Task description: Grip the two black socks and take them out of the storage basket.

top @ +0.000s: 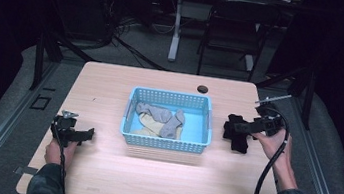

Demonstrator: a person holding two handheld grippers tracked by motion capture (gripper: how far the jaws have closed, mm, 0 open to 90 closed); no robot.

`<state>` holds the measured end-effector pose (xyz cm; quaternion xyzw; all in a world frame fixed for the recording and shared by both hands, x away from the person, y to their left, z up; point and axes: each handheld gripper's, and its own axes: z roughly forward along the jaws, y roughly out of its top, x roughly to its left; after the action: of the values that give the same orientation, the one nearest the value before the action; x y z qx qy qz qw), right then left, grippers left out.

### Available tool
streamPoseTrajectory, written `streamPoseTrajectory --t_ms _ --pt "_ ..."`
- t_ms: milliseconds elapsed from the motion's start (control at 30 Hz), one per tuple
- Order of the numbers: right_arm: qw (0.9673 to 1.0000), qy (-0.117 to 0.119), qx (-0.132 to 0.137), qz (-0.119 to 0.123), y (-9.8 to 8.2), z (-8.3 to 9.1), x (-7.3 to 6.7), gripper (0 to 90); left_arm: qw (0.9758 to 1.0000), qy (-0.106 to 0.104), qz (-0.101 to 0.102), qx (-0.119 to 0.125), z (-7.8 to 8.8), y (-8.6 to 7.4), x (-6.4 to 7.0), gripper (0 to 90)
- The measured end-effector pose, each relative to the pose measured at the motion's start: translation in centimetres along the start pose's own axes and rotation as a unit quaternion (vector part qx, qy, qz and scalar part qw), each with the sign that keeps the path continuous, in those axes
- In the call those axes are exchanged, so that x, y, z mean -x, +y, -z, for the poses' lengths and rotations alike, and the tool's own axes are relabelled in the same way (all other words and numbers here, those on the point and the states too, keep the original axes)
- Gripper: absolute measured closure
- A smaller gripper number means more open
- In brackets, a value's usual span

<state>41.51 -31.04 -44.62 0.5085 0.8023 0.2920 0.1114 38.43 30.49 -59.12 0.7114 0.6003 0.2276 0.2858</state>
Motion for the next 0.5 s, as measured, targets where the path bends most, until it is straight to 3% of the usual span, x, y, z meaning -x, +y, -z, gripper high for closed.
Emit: streamPoseTrajectory --t_ms 233,500 --pt "0.9999 -0.007 0.001 0.014 -2.0 1.5 -0.6 0.3 1.0000 0.000 0.000 0.000 0.0 0.0 0.0 1.4" --pt "0.9999 -0.014 -0.005 0.010 -5.1 1.5 -0.3 0.0 1.0000 0.000 0.000 0.000 0.0 0.0 0.0 1.4"
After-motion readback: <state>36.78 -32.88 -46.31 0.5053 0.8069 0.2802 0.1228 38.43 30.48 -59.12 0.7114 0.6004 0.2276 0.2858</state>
